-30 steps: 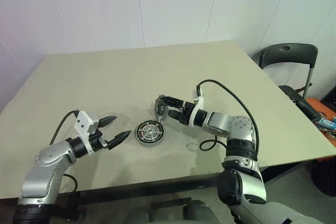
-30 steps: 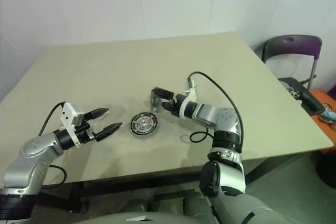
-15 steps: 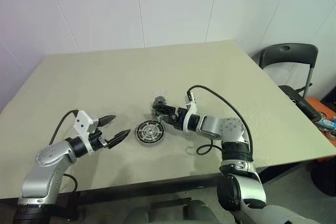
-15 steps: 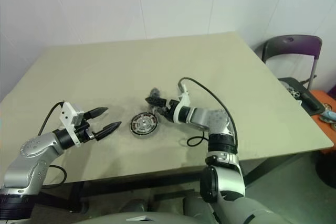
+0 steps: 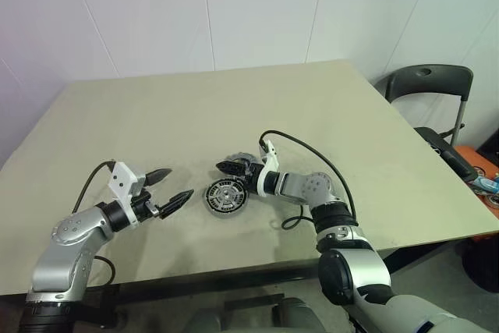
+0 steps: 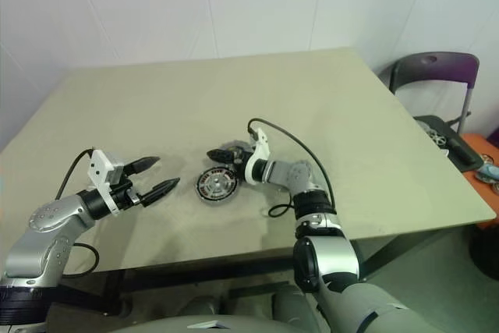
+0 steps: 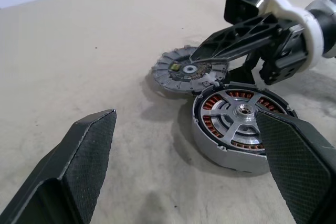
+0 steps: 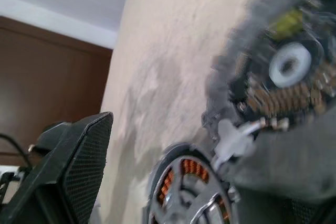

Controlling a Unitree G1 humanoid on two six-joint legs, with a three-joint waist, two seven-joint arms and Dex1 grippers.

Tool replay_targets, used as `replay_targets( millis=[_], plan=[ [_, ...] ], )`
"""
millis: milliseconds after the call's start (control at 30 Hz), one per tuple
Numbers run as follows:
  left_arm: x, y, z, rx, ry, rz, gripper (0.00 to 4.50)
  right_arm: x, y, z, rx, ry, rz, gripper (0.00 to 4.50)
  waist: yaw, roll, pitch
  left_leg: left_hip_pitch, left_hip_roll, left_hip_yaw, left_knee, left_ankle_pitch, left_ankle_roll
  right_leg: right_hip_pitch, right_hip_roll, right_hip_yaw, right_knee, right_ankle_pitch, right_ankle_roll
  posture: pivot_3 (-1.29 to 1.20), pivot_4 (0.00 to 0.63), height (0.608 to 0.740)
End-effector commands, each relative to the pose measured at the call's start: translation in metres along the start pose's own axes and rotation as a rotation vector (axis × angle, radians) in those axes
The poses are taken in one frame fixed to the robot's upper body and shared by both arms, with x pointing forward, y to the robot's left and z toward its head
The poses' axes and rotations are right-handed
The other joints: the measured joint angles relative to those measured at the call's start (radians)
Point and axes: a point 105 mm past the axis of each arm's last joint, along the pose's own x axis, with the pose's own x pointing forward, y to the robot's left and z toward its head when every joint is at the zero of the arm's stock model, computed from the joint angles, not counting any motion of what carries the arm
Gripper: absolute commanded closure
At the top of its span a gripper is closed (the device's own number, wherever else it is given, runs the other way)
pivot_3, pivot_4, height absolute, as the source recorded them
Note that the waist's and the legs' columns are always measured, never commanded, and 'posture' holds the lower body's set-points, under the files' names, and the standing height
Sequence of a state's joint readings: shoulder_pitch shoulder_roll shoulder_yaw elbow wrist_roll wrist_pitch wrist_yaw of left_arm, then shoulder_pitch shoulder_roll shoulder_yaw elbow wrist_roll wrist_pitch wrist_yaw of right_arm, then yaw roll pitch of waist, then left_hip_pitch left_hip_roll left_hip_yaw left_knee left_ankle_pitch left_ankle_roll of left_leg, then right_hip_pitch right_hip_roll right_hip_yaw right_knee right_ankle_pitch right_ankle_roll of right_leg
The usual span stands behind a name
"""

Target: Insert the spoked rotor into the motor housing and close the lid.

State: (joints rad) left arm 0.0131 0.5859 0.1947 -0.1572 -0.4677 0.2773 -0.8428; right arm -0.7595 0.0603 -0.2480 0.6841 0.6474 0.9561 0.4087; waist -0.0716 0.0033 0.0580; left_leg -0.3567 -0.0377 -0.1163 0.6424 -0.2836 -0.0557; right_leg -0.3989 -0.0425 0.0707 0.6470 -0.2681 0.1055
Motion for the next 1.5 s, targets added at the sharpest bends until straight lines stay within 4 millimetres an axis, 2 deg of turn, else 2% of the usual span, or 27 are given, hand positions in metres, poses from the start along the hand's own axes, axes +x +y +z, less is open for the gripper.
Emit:
replay_targets(
  millis=[33, 233, 467, 667, 833, 967, 1067, 1167, 1333, 1500],
  plan=[
    [-0.004, 0.004, 0.012, 0.034, -0.033, 0.017, 0.00, -0.001, 0.022, 0.020, -0.012, -0.076, 0.101, 0.01, 0.000, 0.000, 0.000, 0.000, 0.000, 0.000, 0.000, 0.000, 0.000, 0.000, 0.000, 0.000, 0.000, 0.000, 0.000, 0.00, 0.000, 0.740],
    [-0.003, 0.005, 0.013, 0.036, -0.035, 0.016, 0.00, -0.008, 0.046, 0.025, 0.020, -0.097, 0.251, 0.01, 0.000, 0.000, 0.000, 0.000, 0.000, 0.000, 0.000, 0.000, 0.000, 0.000, 0.000, 0.000, 0.000, 0.000, 0.000, 0.00, 0.000, 0.740],
    [-0.003, 0.006, 0.014, 0.039, -0.036, 0.016, 0.00, -0.029, 0.079, 0.015, 0.013, -0.001, 0.458, 0.01, 0.001, 0.000, 0.000, 0.000, 0.000, -0.001, 0.000, 0.000, 0.000, 0.000, 0.000, 0.000, 0.000, 0.000, 0.000, 0.00, 0.000, 0.740],
    [-0.008, 0.007, 0.014, 0.041, -0.030, 0.022, 0.00, -0.045, 0.087, 0.014, -0.099, 0.046, 0.459, 0.01, 0.002, 0.000, 0.000, 0.000, 0.000, 0.000, 0.000, 0.000, 0.000, 0.000, 0.000, 0.000, 0.000, 0.000, 0.000, 0.00, 0.000, 0.740],
    [-0.009, 0.008, 0.014, 0.043, -0.025, 0.023, 0.00, -0.052, 0.098, 0.016, -0.286, 0.088, 0.436, 0.01, 0.000, 0.000, 0.000, 0.000, 0.000, 0.000, 0.000, 0.000, 0.000, 0.000, 0.000, 0.000, 0.000, 0.000, 0.000, 0.00, 0.000, 0.740],
    [-0.009, 0.008, 0.014, 0.044, -0.020, 0.018, 0.00, -0.049, 0.097, 0.013, -0.601, 0.149, 0.362, 0.01, 0.001, 0.000, 0.000, 0.000, 0.000, 0.000, 0.000, 0.000, 0.000, 0.000, 0.000, 0.000, 0.000, 0.000, 0.000, 0.00, 0.000, 0.740],
    [-0.010, 0.008, 0.015, 0.044, -0.018, 0.017, 0.00, -0.049, 0.097, 0.005, -0.787, 0.228, 0.379, 0.01, 0.001, 0.000, 0.000, 0.000, 0.000, 0.000, 0.000, 0.000, 0.000, 0.000, 0.000, 0.000, 0.000, 0.000, 0.001, 0.00, 0.000, 0.740],
    [-0.011, 0.008, 0.014, 0.044, -0.016, 0.019, 0.00, -0.046, 0.087, -0.006, -1.009, 0.329, 0.359, 0.01, 0.002, 0.000, 0.000, 0.000, 0.000, 0.000, 0.000, 0.000, 0.000, 0.000, 0.000, 0.000, -0.001, 0.000, 0.001, 0.00, 0.000, 0.740],
    [-0.015, 0.009, 0.013, 0.040, -0.011, 0.032, 0.00, -0.036, 0.081, -0.019, -1.164, 0.447, 0.405, 0.01, 0.001, 0.000, 0.000, 0.000, 0.000, 0.000, 0.000, 0.000, 0.000, 0.000, -0.001, 0.000, -0.001, 0.000, 0.001, 0.00, 0.000, 0.740],
    [-0.019, 0.007, 0.010, 0.032, -0.007, 0.045, 0.00, -0.017, 0.082, -0.019, -1.294, 0.433, 0.438, 0.01, 0.002, 0.000, 0.000, 0.000, 0.000, -0.001, 0.000, 0.000, 0.000, 0.000, -0.001, 0.000, 0.000, 0.000, 0.000, 0.00, 0.000, 0.740]
  ],
)
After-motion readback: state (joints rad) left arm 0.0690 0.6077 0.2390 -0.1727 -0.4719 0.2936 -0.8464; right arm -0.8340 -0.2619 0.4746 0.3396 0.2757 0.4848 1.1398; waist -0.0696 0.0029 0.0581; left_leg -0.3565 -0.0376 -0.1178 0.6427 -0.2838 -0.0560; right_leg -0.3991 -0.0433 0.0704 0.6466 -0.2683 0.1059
